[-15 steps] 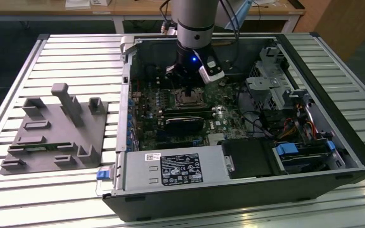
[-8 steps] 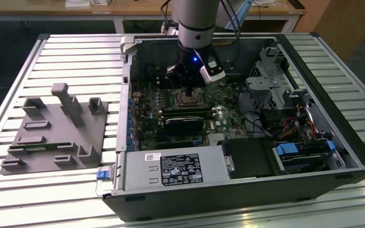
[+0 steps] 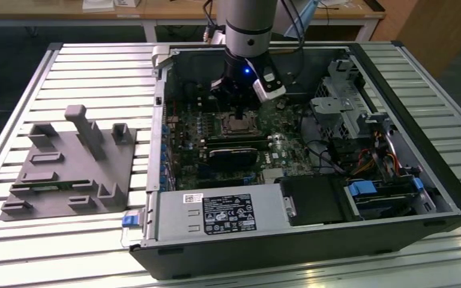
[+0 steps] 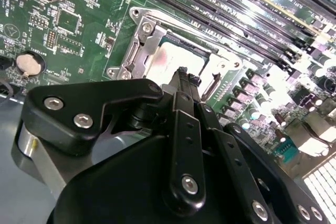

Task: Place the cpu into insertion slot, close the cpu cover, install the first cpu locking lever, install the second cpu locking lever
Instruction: 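Close the cpu cover, then install the first cpu locking lever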

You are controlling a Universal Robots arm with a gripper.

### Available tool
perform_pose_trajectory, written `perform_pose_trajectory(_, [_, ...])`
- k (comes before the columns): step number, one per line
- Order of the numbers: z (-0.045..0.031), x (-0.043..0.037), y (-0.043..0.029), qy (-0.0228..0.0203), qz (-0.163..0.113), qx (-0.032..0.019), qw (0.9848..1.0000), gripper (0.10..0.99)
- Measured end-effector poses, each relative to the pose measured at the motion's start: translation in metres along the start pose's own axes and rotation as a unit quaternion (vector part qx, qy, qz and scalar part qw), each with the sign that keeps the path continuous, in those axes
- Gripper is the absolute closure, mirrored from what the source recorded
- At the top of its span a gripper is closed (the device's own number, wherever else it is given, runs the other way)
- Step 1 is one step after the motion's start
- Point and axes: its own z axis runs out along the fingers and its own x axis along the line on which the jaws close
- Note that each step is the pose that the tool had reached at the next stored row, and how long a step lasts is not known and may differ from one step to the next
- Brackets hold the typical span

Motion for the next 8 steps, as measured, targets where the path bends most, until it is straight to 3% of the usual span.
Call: perform_pose_trajectory(8, [-0.0001, 0.0000, 0.0000, 0.0001, 0.000, -0.0010, 1.0000, 0.980])
